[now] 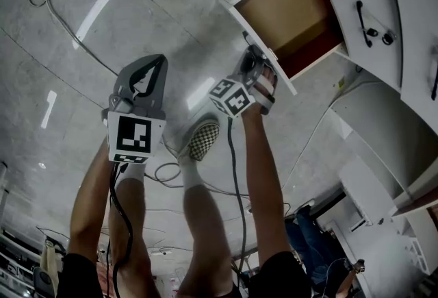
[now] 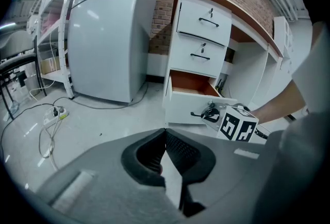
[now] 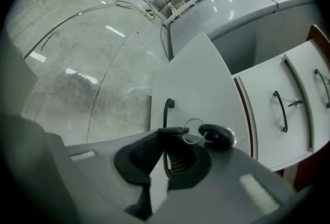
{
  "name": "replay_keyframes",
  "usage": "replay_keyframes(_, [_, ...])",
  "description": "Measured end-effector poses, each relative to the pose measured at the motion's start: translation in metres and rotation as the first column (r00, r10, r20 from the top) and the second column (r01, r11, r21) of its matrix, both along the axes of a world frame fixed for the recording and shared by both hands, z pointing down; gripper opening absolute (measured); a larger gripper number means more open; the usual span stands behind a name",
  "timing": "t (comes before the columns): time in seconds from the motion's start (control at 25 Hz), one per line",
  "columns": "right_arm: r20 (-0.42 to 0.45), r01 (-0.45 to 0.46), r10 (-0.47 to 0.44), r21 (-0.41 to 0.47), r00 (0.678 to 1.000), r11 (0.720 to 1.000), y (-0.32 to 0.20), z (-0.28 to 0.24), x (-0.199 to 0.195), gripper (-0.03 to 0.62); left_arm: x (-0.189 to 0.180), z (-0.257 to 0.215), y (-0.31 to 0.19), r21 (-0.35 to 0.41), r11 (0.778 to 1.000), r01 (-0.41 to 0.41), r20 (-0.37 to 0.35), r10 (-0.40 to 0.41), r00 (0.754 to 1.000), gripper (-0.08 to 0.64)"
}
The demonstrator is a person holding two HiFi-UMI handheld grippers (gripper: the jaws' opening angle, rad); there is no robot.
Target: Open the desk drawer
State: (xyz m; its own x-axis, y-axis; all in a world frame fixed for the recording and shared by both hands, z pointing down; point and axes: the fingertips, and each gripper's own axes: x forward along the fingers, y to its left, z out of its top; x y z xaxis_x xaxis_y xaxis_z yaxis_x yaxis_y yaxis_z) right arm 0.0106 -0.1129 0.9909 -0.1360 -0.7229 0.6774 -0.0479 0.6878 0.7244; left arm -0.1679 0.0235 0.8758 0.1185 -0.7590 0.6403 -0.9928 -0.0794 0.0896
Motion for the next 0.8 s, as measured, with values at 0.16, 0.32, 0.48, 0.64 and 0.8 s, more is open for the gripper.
replay_keyframes(0.16, [-0.014,0.001,0.000,0.020,1.000,1.000,0.002,0.005,0.001,0.020,-0.001,0.004,0.000,-0.009,1.000,-0.008,0.006,0.008,1.000,0.011])
replay_keyframes(0.32, [-0.047,0.018,-0.016,0.032,0.999,0.999,0.007,0.017,0.005,0.017,-0.001,0.010,0.001,-0.015,1.000,-0.006,0.003,0.006,1.000,0.011])
replay_keyframes(0.48, [-0.059,0.005,-0.002,0.048,0.998,0.999,0.010,0.019,0.003,0.017,0.001,0.016,0.002,-0.019,1.000,-0.020,0.007,0.020,1.000,0.011])
replay_keyframes(0.64, [-0.047,-0.024,0.027,0.063,0.999,0.998,0.009,0.019,0.002,0.017,0.000,0.022,0.005,-0.031,0.999,-0.021,0.009,0.021,1.000,0.011])
replay_keyframes(0.8, [-0.037,-0.031,0.033,0.040,0.999,0.999,0.010,0.017,0.000,0.018,0.005,0.020,0.007,-0.034,0.999,-0.029,0.013,0.030,0.999,0.011])
